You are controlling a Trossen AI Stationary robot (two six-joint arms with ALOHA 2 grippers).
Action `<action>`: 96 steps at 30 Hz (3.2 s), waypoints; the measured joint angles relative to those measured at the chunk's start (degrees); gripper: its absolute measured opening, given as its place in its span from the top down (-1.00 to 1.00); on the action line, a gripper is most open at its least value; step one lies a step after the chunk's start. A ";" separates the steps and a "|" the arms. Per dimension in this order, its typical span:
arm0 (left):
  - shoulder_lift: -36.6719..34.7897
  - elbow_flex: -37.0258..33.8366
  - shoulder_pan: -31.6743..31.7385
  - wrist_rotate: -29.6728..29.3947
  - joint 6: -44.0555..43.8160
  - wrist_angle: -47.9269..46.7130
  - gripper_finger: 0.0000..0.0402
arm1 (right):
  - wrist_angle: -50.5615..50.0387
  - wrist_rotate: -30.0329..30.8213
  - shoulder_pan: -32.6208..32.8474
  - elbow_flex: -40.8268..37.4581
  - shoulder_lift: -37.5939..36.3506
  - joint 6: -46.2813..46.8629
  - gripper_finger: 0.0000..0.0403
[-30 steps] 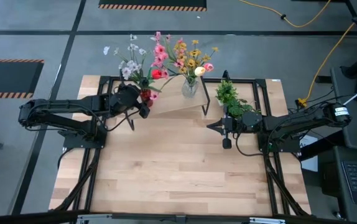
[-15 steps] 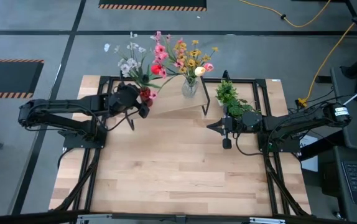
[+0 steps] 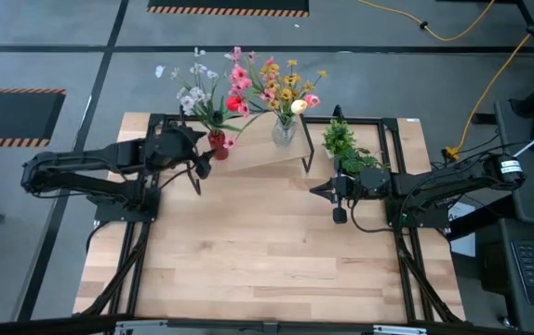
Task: Pick and place flowers into a vace then onto a shelf
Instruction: Return to Home Position
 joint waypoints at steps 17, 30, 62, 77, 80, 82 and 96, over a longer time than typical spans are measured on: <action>-12.83 0.07 -11.16 -0.11 0.63 -9.01 -0.49 | 0.26 0.02 0.00 0.00 0.00 1.27 0.92; -14.71 -9.37 -24.69 4.99 5.25 2.47 0.33 | 0.24 0.02 0.00 0.00 0.00 1.06 0.92; -47.78 -43.90 -29.64 13.67 27.10 28.88 0.99 | -31.19 -8.45 -0.07 10.43 -33.41 2.66 0.99; -47.81 -46.51 -19.69 24.50 24.79 34.12 0.99 | -20.06 -12.53 -0.06 -3.75 -41.11 -0.30 1.00; -47.81 -46.51 -18.70 27.32 21.73 34.52 0.99 | -9.85 -12.55 -0.04 -10.13 -41.14 1.05 1.00; -47.81 -46.51 -18.50 28.50 20.96 34.50 0.99 | -8.02 -12.53 -0.07 -12.82 -41.77 0.97 1.00; -47.81 -46.51 -18.50 23.91 21.49 32.57 0.99 | -15.97 -12.35 -0.09 -14.25 -52.77 -2.21 1.00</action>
